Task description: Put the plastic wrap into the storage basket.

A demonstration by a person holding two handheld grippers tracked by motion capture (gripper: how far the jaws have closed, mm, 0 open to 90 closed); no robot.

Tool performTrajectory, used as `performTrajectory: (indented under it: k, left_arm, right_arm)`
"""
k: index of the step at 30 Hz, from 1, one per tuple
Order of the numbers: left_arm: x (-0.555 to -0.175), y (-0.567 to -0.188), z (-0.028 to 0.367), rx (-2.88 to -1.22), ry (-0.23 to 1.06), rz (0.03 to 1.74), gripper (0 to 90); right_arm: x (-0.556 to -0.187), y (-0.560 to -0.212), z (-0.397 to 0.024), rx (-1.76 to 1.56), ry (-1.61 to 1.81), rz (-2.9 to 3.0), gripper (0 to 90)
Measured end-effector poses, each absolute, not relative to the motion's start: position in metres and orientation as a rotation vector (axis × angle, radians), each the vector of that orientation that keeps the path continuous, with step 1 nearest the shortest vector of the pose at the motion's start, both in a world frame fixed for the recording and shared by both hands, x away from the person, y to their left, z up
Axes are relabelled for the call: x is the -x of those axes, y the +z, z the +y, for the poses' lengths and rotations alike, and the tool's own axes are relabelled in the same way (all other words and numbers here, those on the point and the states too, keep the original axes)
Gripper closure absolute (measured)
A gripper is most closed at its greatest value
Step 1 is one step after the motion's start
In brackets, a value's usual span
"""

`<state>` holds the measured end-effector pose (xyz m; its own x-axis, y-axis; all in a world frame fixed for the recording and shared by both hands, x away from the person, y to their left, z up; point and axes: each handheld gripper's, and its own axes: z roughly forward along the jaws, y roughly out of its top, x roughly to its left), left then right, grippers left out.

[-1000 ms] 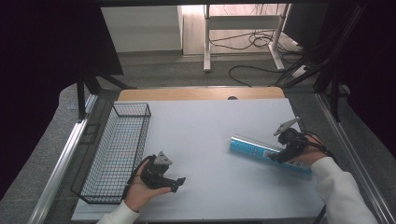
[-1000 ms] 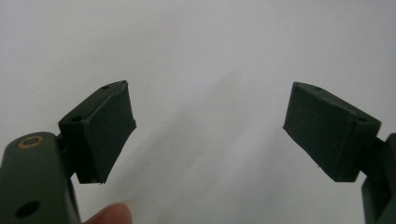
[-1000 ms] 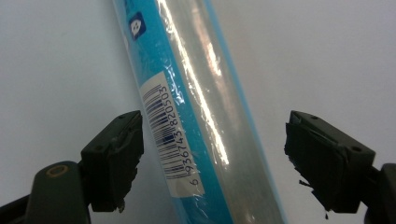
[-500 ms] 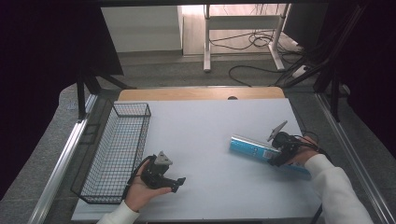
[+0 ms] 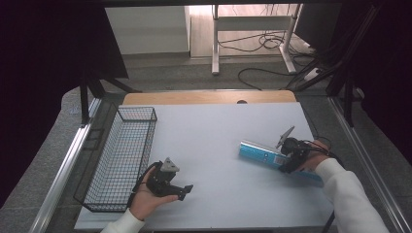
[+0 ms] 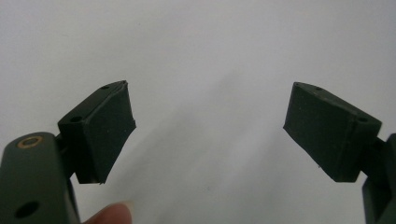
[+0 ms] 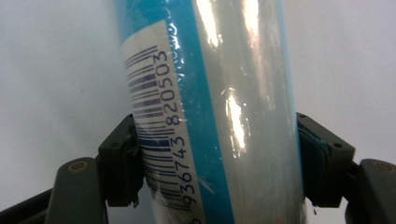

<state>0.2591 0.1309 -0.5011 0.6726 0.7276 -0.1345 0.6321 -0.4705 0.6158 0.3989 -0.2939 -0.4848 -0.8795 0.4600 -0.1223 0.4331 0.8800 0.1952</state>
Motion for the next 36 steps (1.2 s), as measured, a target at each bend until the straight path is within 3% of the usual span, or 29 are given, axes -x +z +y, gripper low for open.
performTrajectory:
  k: [36]
  left_arm:
    - [-0.260, -0.498, 0.134, -2.216, 0.175, 1.046, 15.6]
  right_arm:
    - [-0.385, -0.445, -0.265, -0.760, 0.402, 2.839, 32.5]
